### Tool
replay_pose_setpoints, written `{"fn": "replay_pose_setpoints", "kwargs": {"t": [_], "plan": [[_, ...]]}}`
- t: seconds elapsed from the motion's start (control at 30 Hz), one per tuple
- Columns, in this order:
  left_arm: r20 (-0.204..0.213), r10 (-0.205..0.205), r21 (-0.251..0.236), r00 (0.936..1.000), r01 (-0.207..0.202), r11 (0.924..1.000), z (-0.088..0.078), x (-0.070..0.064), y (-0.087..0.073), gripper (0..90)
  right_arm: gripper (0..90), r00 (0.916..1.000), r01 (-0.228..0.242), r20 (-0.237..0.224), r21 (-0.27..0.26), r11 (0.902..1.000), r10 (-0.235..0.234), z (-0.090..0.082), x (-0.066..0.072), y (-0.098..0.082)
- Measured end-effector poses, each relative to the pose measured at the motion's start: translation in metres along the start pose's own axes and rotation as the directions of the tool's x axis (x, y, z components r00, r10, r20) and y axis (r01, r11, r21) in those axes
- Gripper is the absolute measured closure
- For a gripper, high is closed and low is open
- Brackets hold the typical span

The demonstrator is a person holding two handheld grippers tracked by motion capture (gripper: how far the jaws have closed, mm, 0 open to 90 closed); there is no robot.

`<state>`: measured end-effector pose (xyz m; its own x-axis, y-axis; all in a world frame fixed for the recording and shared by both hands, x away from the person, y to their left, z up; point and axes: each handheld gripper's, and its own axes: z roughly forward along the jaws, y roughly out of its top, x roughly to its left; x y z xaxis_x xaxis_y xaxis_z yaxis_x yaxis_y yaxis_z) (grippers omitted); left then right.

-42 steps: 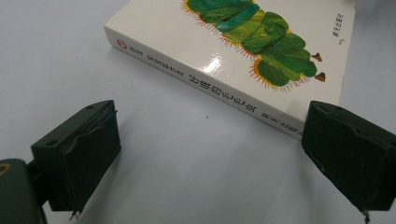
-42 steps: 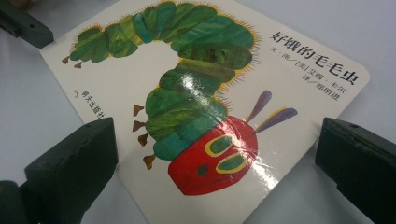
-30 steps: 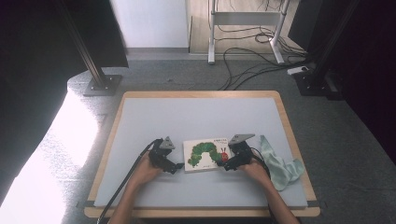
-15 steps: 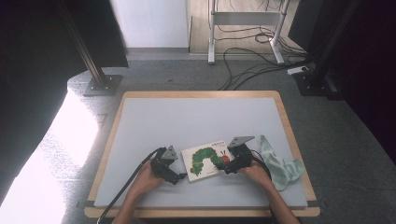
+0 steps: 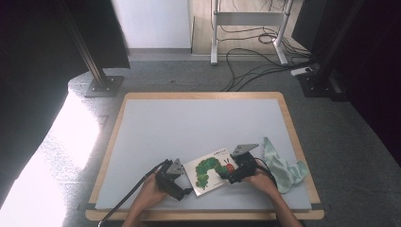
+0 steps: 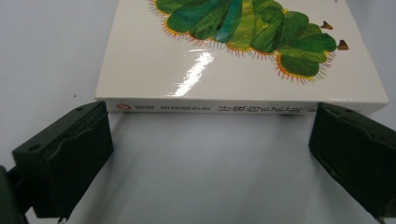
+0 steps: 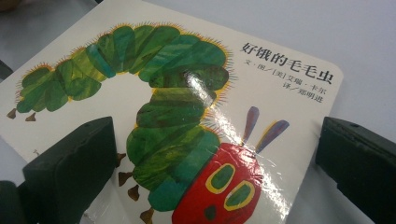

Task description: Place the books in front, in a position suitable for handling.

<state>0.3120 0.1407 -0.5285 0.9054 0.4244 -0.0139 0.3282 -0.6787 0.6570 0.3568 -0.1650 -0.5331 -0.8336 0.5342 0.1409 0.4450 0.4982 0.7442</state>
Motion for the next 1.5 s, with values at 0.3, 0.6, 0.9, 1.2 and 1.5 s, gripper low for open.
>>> {"fn": "replay_pose_setpoints", "kwargs": {"t": [0.3,0.6,0.9,1.2,1.5], "plan": [[-0.034,-0.025,-0.005,0.9991,0.025,0.9997,-0.003,-0.007,-0.003,2.1,4.4,0.9934,0.059,0.097,0.022,0.9980,-0.061,-0.015,0.009,0.004],[-0.017,-0.010,-0.003,0.9998,0.010,0.9999,-0.004,-0.011,-0.004,2.6,8.8,0.9747,0.063,0.212,0.037,0.9973,-0.069,-0.070,0.010,-0.001],[-0.016,-0.020,-0.009,0.9997,0.020,0.9998,-0.004,-0.011,-0.004,2.5,8.3,0.9350,-0.010,0.354,0.056,0.9984,-0.011,-0.136,-0.011,-0.034],[-0.016,-0.019,-0.009,0.9997,0.019,0.9998,-0.004,-0.011,-0.004,2.5,13.2,0.9030,-0.146,0.417,0.074,0.9866,0.102,-0.154,-0.035,-0.076],[-0.017,-0.019,-0.010,0.9997,0.019,0.9998,-0.004,-0.011,-0.005,2.6,36.7,0.9013,-0.177,0.415,0.090,0.9801,0.125,-0.147,-0.045,-0.089]]}}
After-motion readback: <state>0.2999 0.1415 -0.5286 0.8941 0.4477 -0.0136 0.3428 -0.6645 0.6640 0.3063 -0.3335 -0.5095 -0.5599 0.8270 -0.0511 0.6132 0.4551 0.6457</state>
